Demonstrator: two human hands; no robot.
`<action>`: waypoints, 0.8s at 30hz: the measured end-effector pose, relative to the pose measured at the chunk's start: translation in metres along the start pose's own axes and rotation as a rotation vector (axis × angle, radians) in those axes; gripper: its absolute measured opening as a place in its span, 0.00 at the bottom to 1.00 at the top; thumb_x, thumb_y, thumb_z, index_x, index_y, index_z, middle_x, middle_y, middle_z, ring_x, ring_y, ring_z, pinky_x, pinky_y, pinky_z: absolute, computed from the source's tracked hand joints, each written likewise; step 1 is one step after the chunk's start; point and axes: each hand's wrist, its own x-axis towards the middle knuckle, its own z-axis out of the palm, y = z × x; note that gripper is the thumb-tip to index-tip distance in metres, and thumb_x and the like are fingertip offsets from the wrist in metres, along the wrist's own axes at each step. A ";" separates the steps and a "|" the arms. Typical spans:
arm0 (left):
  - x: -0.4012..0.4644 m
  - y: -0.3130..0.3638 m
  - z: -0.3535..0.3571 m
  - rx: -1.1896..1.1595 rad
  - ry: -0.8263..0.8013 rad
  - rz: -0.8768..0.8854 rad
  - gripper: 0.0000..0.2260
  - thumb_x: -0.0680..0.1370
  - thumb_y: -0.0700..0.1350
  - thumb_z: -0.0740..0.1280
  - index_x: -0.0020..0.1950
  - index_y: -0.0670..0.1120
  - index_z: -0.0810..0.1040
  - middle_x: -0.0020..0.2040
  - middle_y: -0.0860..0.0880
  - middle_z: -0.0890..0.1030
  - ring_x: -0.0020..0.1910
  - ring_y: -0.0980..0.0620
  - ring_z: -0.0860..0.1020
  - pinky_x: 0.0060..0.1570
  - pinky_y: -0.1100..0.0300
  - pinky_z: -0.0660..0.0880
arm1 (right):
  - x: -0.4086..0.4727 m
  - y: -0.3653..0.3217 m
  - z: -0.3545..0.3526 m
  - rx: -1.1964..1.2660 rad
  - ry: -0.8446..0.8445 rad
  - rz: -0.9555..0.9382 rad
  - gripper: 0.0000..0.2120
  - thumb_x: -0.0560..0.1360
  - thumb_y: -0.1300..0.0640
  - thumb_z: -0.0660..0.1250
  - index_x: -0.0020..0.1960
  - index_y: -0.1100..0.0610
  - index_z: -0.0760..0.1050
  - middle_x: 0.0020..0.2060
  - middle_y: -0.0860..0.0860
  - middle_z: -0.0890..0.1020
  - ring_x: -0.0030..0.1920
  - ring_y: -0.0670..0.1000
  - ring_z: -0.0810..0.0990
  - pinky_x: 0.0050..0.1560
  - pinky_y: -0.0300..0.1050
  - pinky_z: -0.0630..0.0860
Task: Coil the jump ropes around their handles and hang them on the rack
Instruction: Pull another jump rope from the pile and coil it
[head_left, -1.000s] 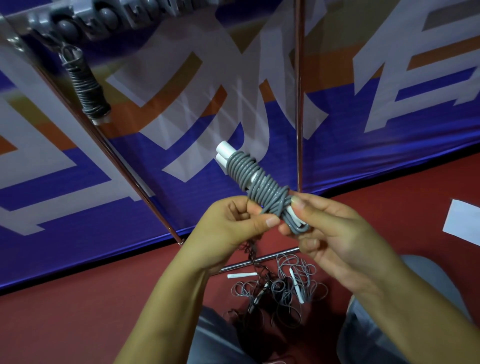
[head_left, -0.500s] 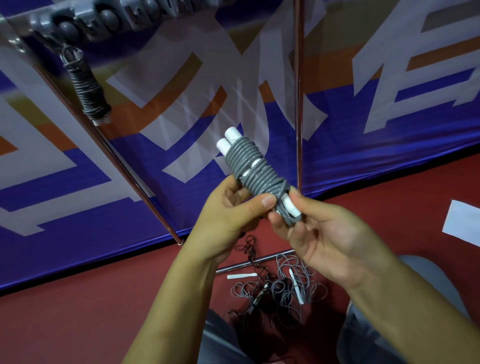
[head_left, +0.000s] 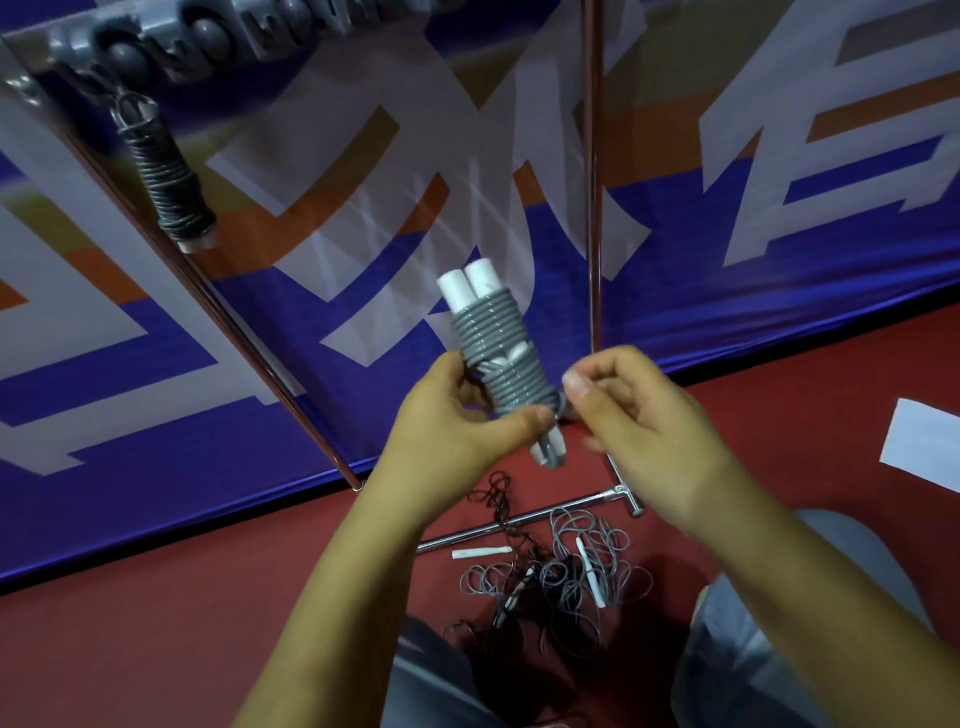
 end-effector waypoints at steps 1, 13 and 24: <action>-0.002 0.002 0.002 0.112 -0.021 0.020 0.25 0.61 0.51 0.78 0.54 0.51 0.75 0.46 0.51 0.83 0.44 0.57 0.82 0.48 0.57 0.79 | 0.002 -0.002 -0.001 0.021 0.005 -0.014 0.17 0.65 0.34 0.65 0.47 0.43 0.73 0.48 0.49 0.81 0.49 0.49 0.81 0.54 0.55 0.79; -0.001 0.006 0.038 0.668 0.154 0.329 0.17 0.74 0.48 0.71 0.57 0.44 0.69 0.50 0.48 0.75 0.43 0.48 0.77 0.39 0.52 0.74 | 0.023 0.009 0.015 0.069 0.238 -0.129 0.16 0.68 0.51 0.75 0.47 0.45 0.68 0.48 0.45 0.81 0.41 0.40 0.82 0.42 0.36 0.78; 0.000 0.003 0.007 0.286 -0.118 0.243 0.27 0.64 0.46 0.78 0.61 0.51 0.77 0.50 0.50 0.78 0.39 0.60 0.78 0.47 0.68 0.74 | 0.027 0.019 -0.001 0.375 0.102 0.001 0.08 0.74 0.64 0.68 0.49 0.53 0.72 0.42 0.49 0.83 0.39 0.42 0.83 0.33 0.36 0.76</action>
